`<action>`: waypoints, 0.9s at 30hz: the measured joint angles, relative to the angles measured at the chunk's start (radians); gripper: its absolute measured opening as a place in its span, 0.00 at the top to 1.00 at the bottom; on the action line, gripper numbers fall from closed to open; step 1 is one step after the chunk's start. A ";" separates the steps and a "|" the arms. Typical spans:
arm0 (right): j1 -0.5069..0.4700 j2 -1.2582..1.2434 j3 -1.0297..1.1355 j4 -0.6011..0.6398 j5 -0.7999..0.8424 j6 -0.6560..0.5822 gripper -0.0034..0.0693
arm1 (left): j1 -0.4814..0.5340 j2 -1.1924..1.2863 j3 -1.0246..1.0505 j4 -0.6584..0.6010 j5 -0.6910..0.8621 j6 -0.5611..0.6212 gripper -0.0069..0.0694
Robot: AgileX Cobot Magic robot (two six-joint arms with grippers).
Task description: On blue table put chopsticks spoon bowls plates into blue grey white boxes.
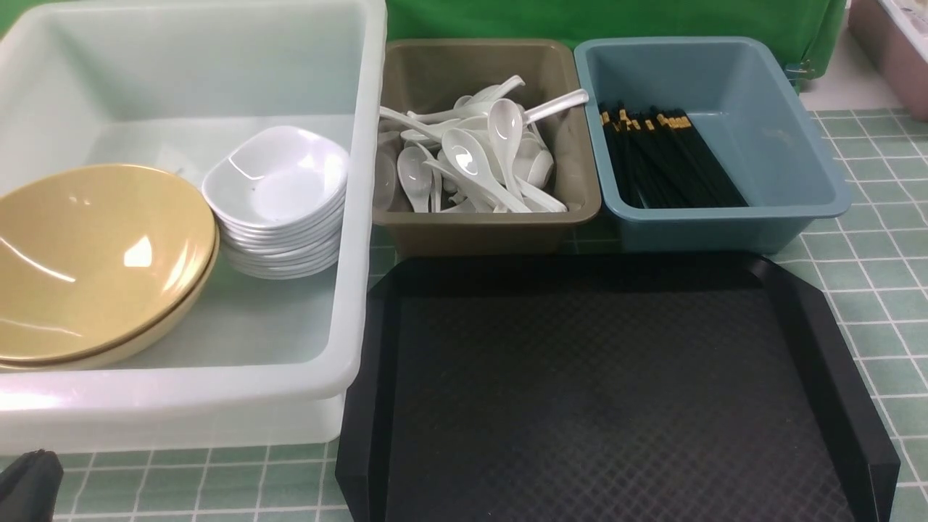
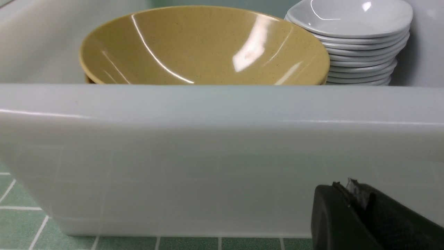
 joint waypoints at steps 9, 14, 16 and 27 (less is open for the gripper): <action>0.000 0.000 0.000 0.000 0.000 0.000 0.85 | 0.000 0.000 0.000 0.000 0.000 -0.007 0.91; 0.000 0.000 0.000 0.000 0.000 0.000 0.85 | 0.000 0.000 0.000 0.000 0.001 -0.008 0.91; 0.000 0.000 0.000 0.000 0.000 0.000 0.84 | 0.000 0.000 0.000 0.000 0.001 -0.008 0.91; 0.000 0.000 0.000 0.000 0.000 0.000 0.83 | 0.000 0.000 0.000 0.000 0.001 -0.008 0.91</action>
